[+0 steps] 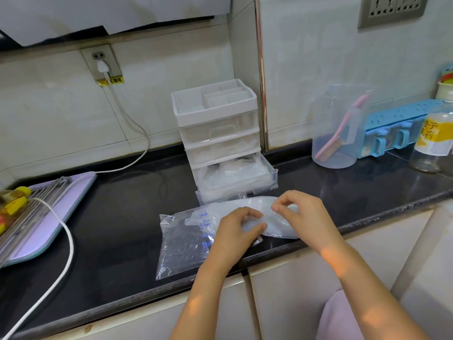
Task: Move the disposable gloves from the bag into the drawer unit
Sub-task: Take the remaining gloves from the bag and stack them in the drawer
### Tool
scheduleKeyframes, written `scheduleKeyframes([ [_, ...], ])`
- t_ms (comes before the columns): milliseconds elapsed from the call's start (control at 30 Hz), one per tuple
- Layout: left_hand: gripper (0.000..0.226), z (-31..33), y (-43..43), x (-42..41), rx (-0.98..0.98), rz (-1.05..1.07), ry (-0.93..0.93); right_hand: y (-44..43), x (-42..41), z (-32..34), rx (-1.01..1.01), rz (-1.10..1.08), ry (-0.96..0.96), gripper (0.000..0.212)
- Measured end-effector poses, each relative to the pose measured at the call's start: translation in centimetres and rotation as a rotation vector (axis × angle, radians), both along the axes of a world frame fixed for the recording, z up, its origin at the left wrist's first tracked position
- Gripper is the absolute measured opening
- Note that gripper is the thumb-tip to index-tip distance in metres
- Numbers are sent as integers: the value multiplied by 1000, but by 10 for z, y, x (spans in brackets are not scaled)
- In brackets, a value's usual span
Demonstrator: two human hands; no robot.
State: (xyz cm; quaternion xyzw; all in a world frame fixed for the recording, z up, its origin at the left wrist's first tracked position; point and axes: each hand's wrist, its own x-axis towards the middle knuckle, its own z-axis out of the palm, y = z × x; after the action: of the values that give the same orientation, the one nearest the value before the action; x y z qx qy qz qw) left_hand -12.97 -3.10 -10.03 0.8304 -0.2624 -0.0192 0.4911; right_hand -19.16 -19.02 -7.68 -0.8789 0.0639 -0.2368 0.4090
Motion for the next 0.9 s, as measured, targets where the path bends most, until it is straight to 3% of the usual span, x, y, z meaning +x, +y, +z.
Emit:
scheduleKeyframes([
  [67,4,2,0,-2,-52,43,-32,3,-1,4,9,67,3,2],
  [200,9,5,1,-4,-148,96,-21,1,3,-2,-245,142,108,54],
  [333,5,3,1,-5,-64,54,-14,-7,17,0,-400,48,-88,30],
  [433,19,1,-1,-4,55,30,-45,-15,27,20,-482,44,-195,31],
  [667,24,-2,0,-3,81,58,-17,-40,41,88,-374,-129,-294,23],
  [767,27,3,0,-6,-34,66,35,-43,42,116,-331,-122,-323,19],
  [900,48,22,-3,-16,-346,141,65,-29,39,140,-382,25,-201,22],
])
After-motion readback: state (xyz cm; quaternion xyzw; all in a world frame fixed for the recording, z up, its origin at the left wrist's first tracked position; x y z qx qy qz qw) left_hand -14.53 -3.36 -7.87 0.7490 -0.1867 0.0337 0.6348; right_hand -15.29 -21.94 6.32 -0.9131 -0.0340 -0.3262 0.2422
